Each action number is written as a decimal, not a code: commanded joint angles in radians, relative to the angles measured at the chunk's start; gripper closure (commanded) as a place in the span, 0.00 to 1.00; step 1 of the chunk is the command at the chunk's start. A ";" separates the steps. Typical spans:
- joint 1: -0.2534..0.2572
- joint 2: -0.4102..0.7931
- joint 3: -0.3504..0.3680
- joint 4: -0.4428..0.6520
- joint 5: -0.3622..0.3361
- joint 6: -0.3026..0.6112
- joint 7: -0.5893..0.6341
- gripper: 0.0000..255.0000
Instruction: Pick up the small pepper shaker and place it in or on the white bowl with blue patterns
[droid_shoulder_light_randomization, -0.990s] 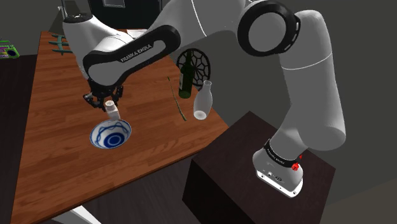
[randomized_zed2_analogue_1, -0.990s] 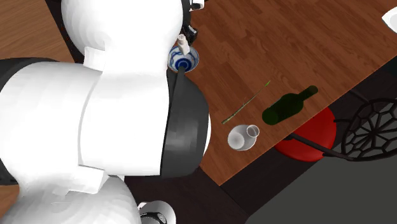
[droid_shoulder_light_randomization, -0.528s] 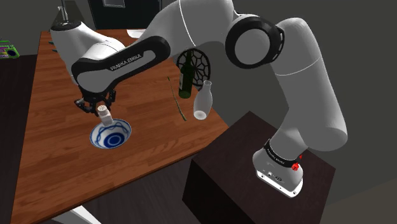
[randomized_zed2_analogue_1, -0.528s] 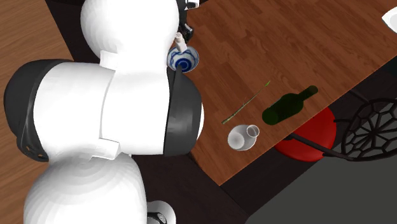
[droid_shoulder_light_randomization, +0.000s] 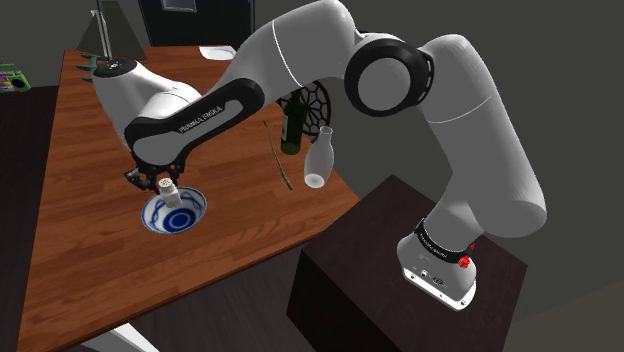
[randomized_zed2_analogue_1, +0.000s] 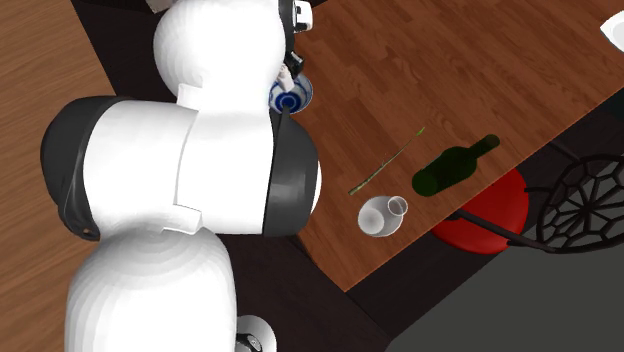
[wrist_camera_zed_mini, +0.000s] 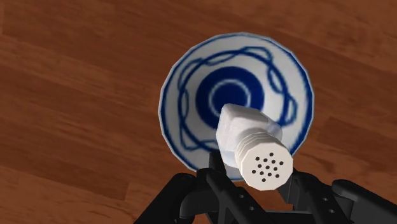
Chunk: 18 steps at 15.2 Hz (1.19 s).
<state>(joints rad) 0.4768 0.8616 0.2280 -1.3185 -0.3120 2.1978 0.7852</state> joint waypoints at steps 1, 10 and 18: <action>0.002 0.018 -0.003 0.003 -0.004 0.015 0.002 1.00; 0.004 0.039 -0.007 0.006 -0.008 0.033 0.006 1.00; 0.003 0.015 -0.003 -0.001 -0.004 0.016 0.004 0.00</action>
<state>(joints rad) 0.4810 0.8902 0.2229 -1.3122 -0.3174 2.2200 0.7899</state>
